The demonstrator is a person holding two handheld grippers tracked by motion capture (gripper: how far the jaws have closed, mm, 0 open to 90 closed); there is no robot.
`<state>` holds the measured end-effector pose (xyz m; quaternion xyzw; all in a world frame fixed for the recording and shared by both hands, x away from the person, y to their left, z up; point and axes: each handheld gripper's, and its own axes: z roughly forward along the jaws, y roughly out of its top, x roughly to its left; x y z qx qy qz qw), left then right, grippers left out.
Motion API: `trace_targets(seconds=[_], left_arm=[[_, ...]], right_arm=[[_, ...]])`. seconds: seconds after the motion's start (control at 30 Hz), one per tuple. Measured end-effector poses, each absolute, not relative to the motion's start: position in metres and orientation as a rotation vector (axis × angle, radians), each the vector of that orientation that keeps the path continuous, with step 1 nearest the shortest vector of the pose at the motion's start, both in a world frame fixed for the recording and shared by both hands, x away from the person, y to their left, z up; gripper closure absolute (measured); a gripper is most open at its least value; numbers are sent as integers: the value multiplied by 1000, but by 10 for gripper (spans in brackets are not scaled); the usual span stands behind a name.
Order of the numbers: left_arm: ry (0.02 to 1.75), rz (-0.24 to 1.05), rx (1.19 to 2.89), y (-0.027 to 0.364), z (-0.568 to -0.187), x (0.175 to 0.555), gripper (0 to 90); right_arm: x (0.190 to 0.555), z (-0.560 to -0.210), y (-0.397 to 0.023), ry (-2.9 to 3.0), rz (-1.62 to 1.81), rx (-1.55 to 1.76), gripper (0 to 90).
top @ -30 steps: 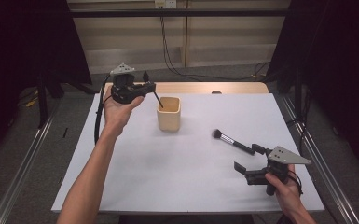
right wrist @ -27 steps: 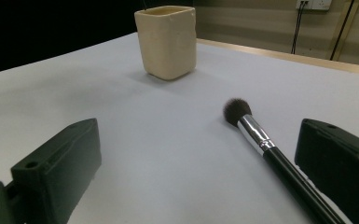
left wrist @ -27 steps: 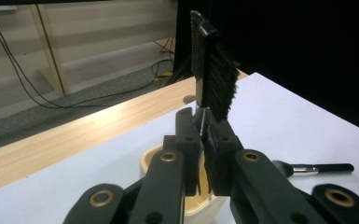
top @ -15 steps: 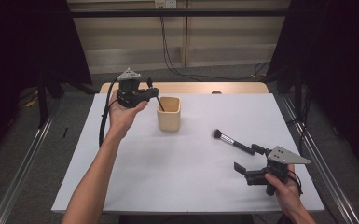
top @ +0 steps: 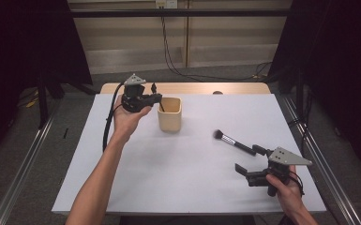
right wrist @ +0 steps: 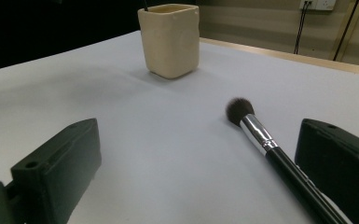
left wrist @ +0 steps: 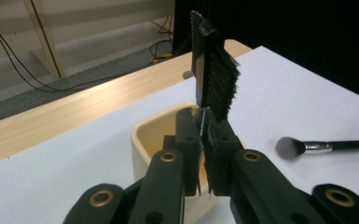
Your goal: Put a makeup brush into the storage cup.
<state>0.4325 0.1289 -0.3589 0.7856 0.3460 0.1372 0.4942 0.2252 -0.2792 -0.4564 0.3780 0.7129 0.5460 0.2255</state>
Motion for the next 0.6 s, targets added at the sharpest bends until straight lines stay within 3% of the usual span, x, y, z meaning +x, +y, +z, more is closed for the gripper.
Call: trace_targets(seconds=[0.6], left_arm=[[852,319,1923,124,-376,436,855]], right_arm=[[225,-457,-279,1965,1512,1041,4]])
